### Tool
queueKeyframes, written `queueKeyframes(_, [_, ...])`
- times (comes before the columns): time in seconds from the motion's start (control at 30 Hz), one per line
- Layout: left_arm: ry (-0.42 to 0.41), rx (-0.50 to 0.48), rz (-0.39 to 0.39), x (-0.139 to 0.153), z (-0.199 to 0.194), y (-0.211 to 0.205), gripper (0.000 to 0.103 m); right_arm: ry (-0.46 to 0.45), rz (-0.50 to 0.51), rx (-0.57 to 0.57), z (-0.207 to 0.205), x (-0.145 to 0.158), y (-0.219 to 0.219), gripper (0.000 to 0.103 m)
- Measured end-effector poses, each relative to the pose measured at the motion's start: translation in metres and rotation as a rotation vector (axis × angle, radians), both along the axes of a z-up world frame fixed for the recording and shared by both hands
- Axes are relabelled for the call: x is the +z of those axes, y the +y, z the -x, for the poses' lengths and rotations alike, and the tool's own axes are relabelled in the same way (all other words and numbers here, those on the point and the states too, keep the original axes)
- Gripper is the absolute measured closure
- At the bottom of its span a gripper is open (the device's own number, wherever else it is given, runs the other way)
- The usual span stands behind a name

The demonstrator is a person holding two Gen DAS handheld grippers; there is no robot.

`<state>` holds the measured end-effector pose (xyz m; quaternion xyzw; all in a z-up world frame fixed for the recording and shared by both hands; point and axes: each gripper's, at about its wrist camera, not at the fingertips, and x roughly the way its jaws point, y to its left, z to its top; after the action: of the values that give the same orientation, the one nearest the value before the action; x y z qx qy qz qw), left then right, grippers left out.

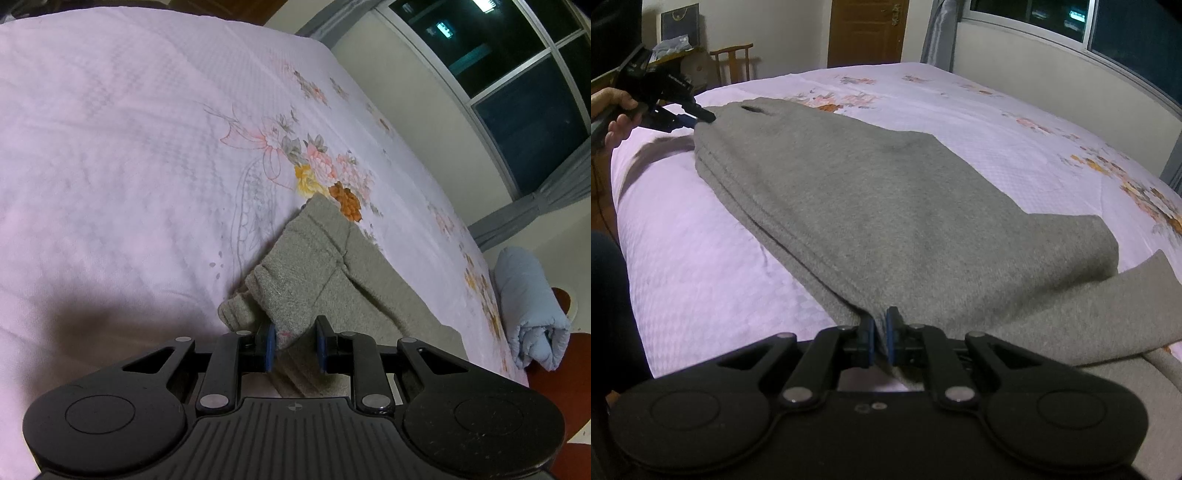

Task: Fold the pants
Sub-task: 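Lift the hems with the right tool and carry them over toward the waistband held by the left tool, then open both tools to release the folded legs onto the waistband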

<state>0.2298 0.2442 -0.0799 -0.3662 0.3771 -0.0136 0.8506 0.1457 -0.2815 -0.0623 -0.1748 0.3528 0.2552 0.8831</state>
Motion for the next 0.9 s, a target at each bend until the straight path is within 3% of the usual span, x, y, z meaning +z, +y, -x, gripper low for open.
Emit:
queueKeyframes(0.37, [0.004,0.003,-0.002,0.002,0.001,-0.002,0.077,0.0,-0.002,-0.001,-0.001,0.0,-0.001,0.101])
queueKeyframes(0.43, [0.007,0.014,-0.004,0.003,0.003,-0.001,0.06,-0.046,0.035,-0.012,0.005,0.006,-0.001,0.084])
queueKeyframes(0.47, [0.021,0.035,-0.046,0.007,0.007,-0.001,0.024,-0.078,0.039,-0.029,0.01,0.011,-0.006,0.063])
queueKeyframes(0.5, [0.019,0.06,-0.106,0.012,0.011,-0.003,0.004,-0.101,0.027,-0.041,0.016,0.017,-0.013,0.035])
queueKeyframes(0.53, [0.001,0.08,-0.163,0.018,0.018,-0.005,0.004,-0.125,0.015,-0.052,0.022,0.022,-0.02,0.026])
queueKeyframes(0.57, [-0.015,0.072,-0.191,0.023,0.024,-0.007,0.004,-0.145,0.006,-0.064,0.028,0.028,-0.029,0.024])
queueKeyframes(0.7, [-0.084,0.055,-0.264,0.042,0.047,-0.032,0.004,-0.17,-0.015,-0.149,0.036,0.044,-0.063,0.025])
queueKeyframes(0.9, [-0.141,-0.079,-0.4,0.05,0.042,-0.132,0.004,-0.17,-0.016,-0.364,0.001,0.059,-0.109,0.025])
